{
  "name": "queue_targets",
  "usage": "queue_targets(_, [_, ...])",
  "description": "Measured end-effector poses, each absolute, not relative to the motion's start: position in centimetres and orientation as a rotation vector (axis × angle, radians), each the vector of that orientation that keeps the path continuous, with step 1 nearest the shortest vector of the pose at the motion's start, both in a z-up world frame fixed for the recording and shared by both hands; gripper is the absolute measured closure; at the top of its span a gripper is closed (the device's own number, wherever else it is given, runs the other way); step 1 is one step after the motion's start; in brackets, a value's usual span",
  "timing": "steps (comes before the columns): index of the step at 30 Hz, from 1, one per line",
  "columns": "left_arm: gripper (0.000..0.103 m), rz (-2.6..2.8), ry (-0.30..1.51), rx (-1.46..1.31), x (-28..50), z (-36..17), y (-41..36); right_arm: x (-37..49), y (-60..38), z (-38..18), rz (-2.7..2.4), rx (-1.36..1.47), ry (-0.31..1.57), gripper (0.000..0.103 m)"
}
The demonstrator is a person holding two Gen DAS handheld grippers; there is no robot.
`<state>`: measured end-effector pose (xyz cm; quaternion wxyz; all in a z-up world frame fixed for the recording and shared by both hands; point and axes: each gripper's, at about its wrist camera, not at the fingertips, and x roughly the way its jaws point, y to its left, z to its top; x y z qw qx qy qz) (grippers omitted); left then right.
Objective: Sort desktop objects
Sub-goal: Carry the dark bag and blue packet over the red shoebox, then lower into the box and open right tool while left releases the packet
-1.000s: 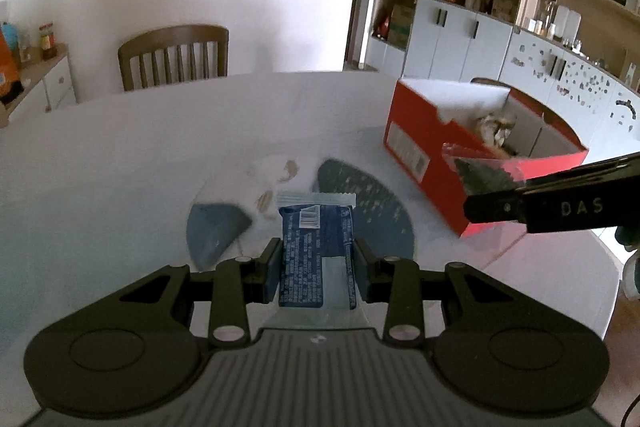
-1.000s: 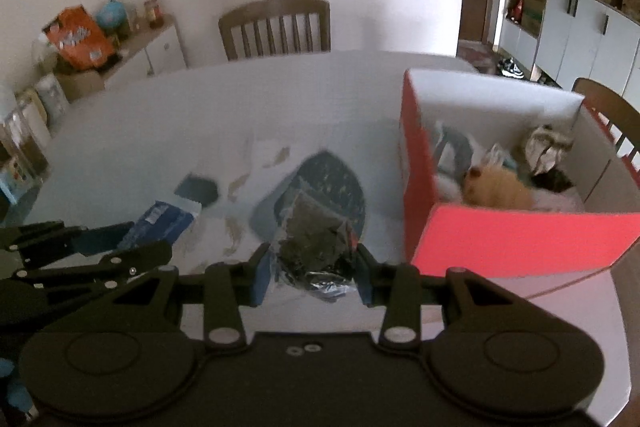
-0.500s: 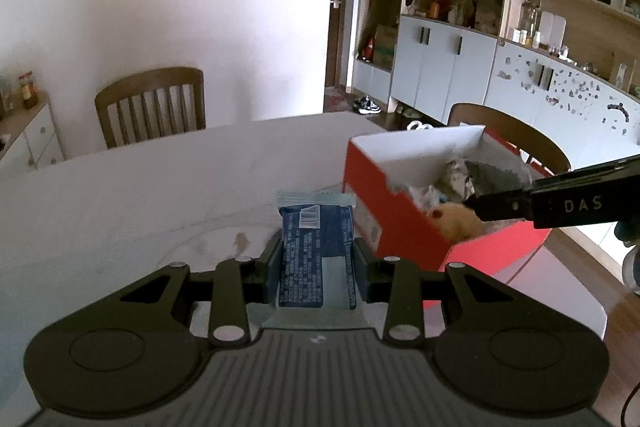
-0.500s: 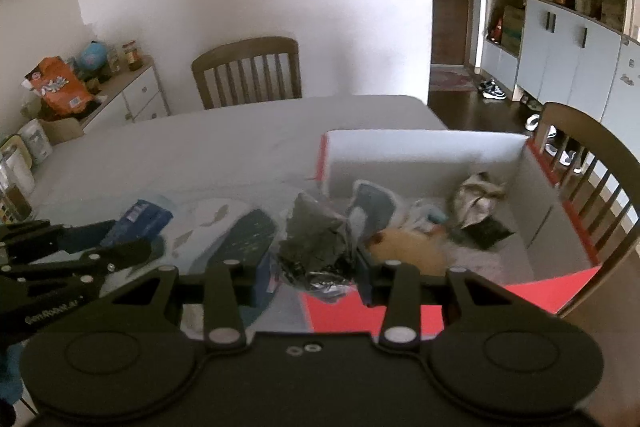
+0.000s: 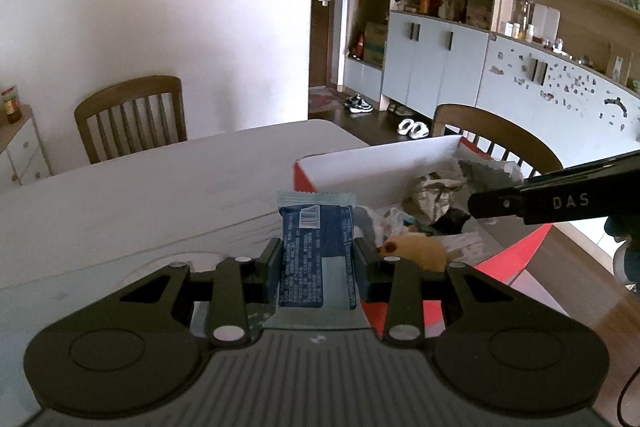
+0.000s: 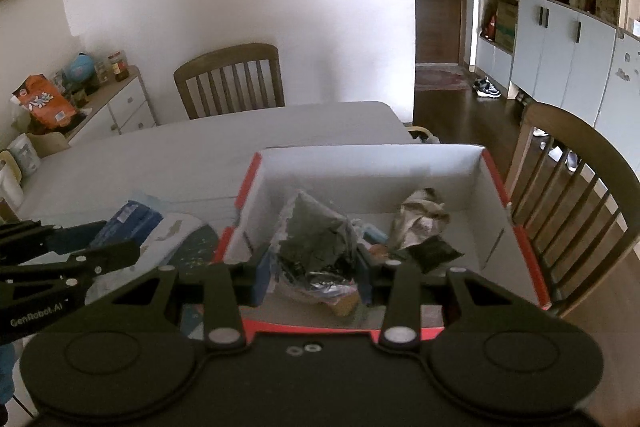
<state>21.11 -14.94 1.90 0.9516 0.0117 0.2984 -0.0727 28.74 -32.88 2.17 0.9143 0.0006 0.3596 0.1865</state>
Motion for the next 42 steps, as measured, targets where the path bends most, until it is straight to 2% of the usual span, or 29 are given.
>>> queue_targets(19, [0.068,-0.22,0.637,0.098,28.1,0.8,-22.1,32.7,-38.4,-0.2,0.364,0.0,0.795,0.062])
queue_targets(42, [0.068,-0.319,0.871,0.141,38.9,-3.7,-24.1,36.6,-36.6,-4.6,0.435,-0.067,0.93,0.062])
